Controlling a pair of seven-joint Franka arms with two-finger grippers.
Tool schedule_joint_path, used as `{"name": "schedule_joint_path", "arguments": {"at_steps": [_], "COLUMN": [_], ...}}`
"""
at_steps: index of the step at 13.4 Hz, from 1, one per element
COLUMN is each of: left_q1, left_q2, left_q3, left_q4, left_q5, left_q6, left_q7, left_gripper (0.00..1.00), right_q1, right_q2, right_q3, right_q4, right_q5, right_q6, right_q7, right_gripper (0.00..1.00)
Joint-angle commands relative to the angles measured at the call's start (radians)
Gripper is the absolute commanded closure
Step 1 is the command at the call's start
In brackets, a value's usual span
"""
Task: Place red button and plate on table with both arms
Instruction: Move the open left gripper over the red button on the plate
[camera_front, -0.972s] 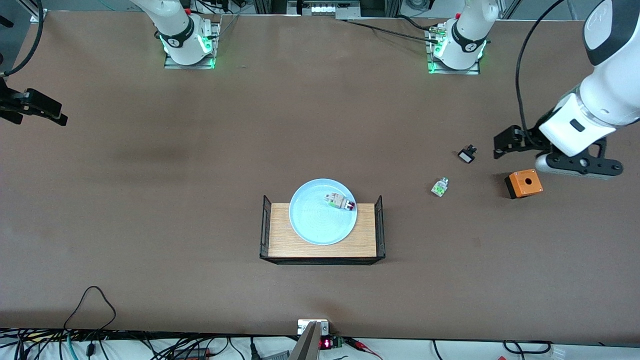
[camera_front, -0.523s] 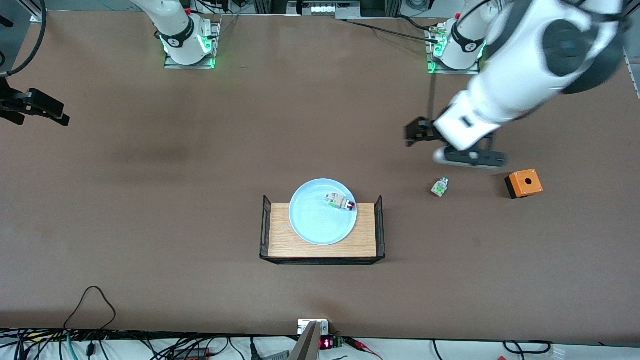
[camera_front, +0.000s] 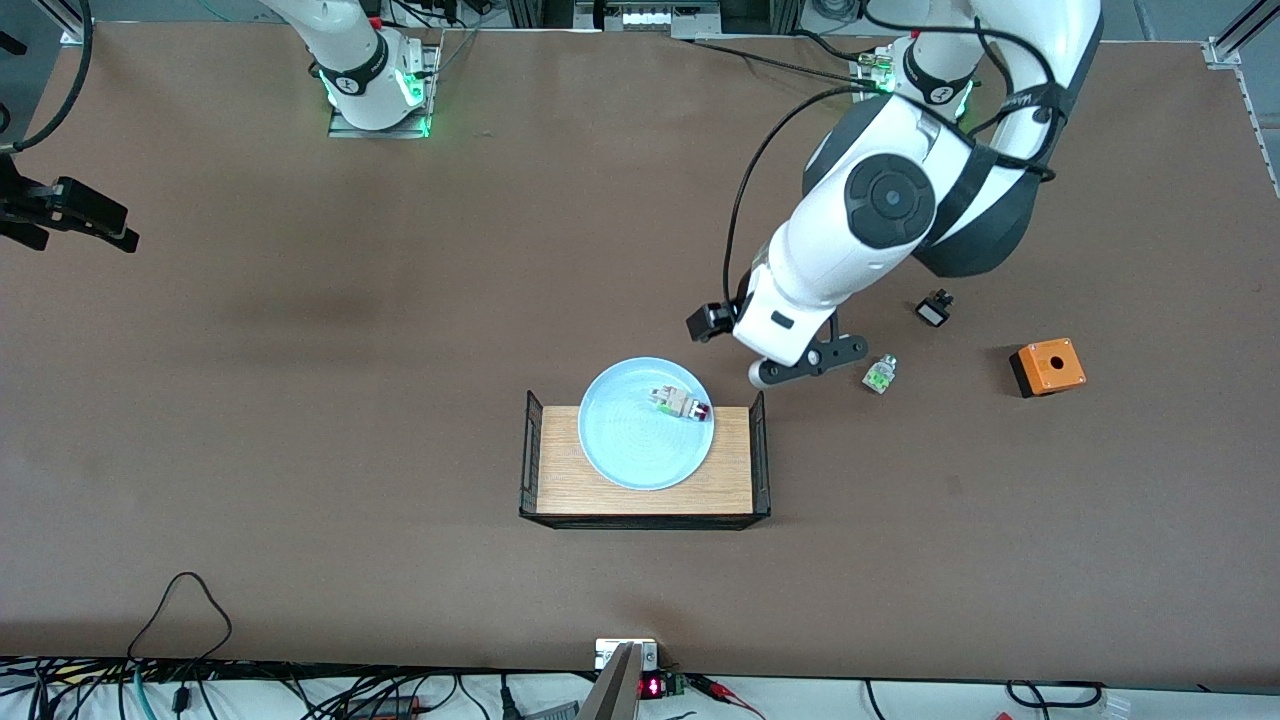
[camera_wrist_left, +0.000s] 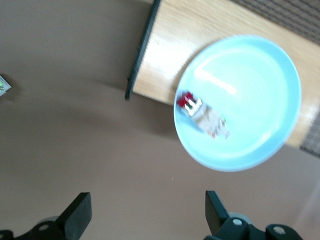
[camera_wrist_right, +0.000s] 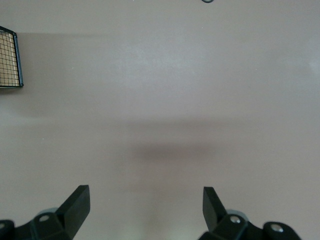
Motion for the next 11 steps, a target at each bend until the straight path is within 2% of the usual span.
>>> {"name": "schedule_joint_path", "arguments": {"at_steps": [1, 4, 11], "left_q1": [-0.067, -0.088, -0.105], "left_q2": [0.111, 0.191, 0.252], "left_q3": [0.014, 0.014, 0.024], "left_q4": [0.153, 0.247, 0.25], "left_q5": [0.074, 0.074, 0.075], "left_q6": [-0.024, 0.034, 0.184], "left_q7": [-0.131, -0.27, -0.34], "left_gripper": [0.0, 0.0, 0.0], "right_q1": [0.002, 0.002, -0.001], "right_q2": [0.007, 0.007, 0.008], "right_q3": [-0.001, -0.001, -0.001], "right_q4": [0.02, 0.02, 0.019], "right_q5": [0.015, 0.015, 0.015], "right_q6": [-0.003, -0.001, 0.011], "right_q7": [0.012, 0.01, -0.002], "right_gripper": [0.0, 0.0, 0.0]}}
